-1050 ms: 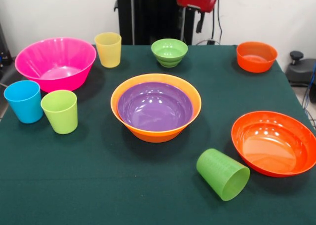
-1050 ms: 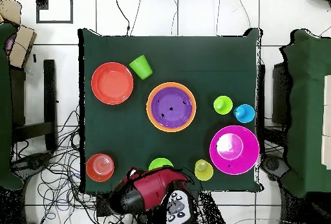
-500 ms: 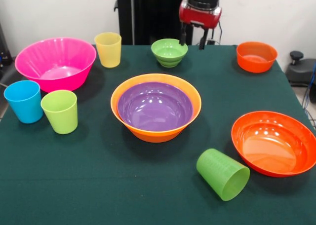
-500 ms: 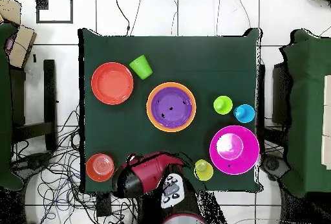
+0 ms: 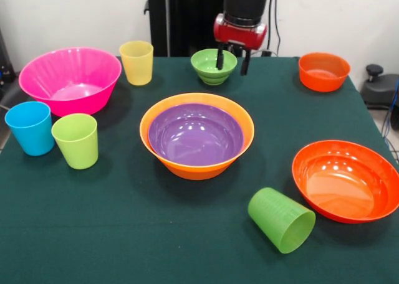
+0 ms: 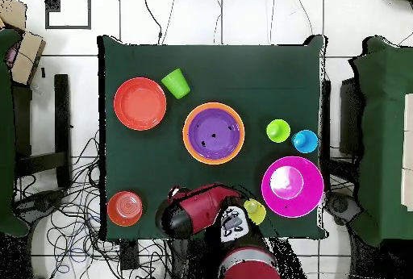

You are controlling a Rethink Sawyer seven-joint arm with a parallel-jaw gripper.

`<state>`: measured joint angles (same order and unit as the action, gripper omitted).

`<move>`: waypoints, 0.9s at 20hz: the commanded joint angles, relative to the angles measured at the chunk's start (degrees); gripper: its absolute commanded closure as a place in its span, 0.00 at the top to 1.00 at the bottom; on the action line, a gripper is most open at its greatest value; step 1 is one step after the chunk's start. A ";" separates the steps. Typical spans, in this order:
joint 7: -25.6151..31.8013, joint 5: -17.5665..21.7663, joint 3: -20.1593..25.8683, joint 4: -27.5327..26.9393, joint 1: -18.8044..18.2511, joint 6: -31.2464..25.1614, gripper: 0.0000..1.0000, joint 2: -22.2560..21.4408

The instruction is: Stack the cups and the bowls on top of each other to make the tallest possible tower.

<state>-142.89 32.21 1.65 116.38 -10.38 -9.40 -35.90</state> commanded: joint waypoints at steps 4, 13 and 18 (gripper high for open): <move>4.73 5.29 9.28 -1.80 -5.20 2.69 1.00 5.60; 5.29 7.57 11.69 0.23 -5.98 0.34 1.00 4.85; 2.33 8.46 9.30 -0.04 -3.02 2.36 1.00 5.62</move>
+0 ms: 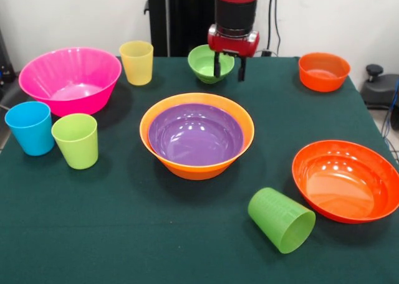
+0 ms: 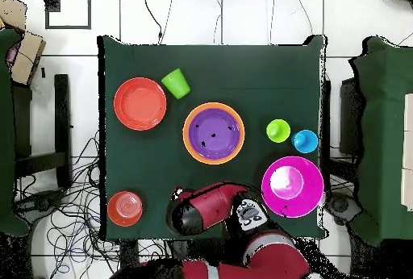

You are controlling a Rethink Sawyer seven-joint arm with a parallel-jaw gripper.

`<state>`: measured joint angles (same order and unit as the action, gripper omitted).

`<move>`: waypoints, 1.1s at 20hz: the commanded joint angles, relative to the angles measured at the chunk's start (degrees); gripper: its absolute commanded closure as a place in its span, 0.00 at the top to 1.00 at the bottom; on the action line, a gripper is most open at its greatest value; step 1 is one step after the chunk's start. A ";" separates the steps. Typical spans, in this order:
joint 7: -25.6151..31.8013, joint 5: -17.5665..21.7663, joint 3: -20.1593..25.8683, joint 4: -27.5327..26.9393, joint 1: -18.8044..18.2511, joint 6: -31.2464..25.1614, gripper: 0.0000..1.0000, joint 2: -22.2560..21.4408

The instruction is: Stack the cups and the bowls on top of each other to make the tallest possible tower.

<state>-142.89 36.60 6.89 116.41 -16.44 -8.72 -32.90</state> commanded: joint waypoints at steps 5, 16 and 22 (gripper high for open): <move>2.35 4.50 4.27 0.89 2.61 2.09 1.00 2.11; 4.10 3.59 6.96 3.79 -0.06 -0.89 1.00 -1.92; 6.56 3.34 10.18 7.85 -4.28 -3.34 1.00 -6.03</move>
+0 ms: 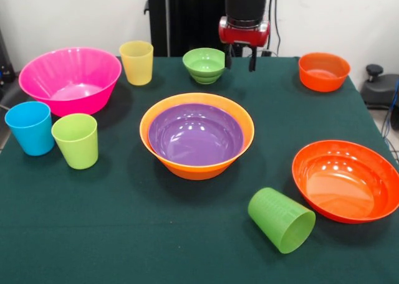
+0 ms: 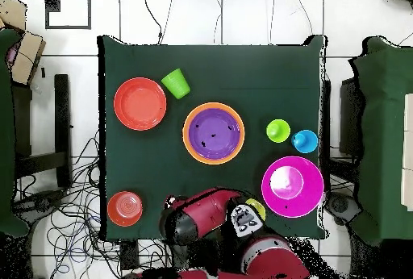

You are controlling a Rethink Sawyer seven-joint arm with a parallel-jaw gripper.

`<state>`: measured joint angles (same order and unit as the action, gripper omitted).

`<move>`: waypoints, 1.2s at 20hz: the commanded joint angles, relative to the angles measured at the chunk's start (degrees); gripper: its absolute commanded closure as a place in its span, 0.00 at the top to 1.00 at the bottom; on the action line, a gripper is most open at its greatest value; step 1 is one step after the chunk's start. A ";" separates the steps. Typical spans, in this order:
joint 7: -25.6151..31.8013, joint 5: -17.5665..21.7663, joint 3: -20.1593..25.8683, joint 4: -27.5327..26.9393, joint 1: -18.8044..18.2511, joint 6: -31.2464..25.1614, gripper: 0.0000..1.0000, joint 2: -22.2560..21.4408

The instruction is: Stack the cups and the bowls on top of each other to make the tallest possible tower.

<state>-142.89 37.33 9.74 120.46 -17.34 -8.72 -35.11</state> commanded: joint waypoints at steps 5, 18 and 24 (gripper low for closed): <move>5.21 7.17 4.59 2.80 -3.47 1.04 1.00 -0.04; -3.98 12.52 -10.82 -6.46 9.63 17.64 1.00 14.90; -2.21 9.96 -16.17 -7.69 14.17 22.85 1.00 17.82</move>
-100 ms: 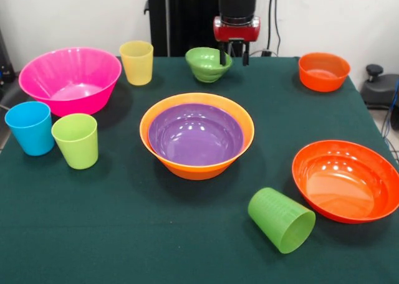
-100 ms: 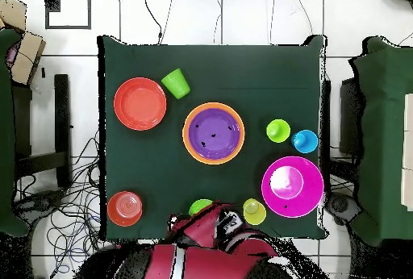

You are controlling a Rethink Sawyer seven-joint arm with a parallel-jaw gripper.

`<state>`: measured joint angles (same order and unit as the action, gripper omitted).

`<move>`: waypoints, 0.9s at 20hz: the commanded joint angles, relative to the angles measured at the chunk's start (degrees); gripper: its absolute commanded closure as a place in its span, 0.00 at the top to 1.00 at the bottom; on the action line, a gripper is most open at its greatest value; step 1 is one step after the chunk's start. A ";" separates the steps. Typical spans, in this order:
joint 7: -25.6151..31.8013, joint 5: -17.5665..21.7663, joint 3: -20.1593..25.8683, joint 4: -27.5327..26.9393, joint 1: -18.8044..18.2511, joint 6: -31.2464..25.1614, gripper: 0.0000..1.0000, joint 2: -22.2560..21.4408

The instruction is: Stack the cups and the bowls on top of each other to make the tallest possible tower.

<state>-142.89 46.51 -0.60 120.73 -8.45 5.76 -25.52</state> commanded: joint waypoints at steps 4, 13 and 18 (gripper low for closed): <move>-1.01 -0.48 -9.28 -7.88 7.16 13.34 1.00 11.12; -0.86 1.06 -6.40 -7.65 3.52 11.23 1.00 10.52; 0.37 1.97 -0.02 -7.02 -2.07 3.31 1.00 6.56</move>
<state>-142.89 46.46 -9.46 120.43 -6.31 17.10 -17.42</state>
